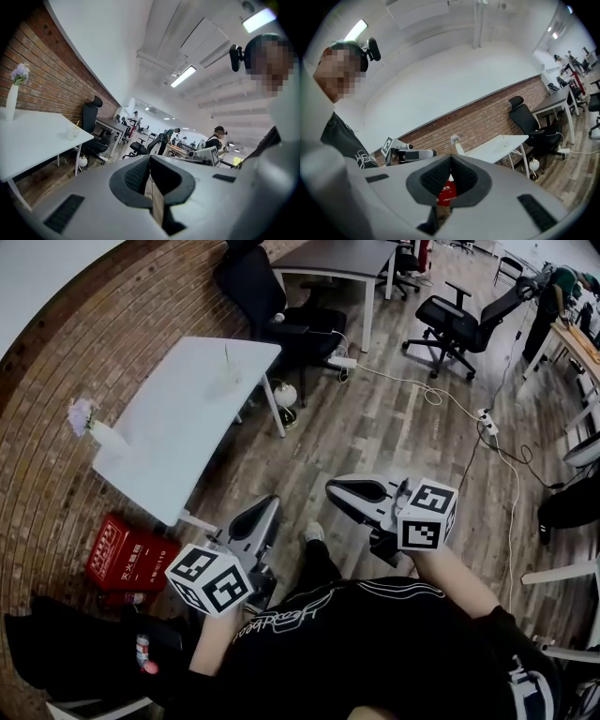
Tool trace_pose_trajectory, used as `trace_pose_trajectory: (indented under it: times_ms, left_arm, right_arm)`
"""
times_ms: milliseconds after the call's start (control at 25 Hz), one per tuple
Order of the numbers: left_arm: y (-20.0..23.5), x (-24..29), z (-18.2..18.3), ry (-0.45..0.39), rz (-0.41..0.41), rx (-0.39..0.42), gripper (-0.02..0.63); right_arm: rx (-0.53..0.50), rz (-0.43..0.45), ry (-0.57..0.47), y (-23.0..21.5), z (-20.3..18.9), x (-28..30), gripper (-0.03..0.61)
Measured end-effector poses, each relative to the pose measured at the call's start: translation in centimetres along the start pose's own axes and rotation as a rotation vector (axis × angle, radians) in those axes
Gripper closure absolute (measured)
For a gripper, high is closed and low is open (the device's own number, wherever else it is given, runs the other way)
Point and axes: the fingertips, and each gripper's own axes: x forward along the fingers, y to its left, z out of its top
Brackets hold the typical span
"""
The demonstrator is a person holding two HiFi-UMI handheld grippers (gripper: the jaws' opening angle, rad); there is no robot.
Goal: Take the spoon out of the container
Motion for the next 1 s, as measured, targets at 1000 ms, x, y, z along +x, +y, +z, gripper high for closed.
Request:
trace_pose_trajectory:
  times_ms: [1000]
  left_arm:
    - [31.0, 17.5, 17.4, 0.024, 0.042, -0.092, 0.609]
  right_arm:
    - [0.075, -0.054, 0.025, -28.3, 13.5, 23.2, 0.581]
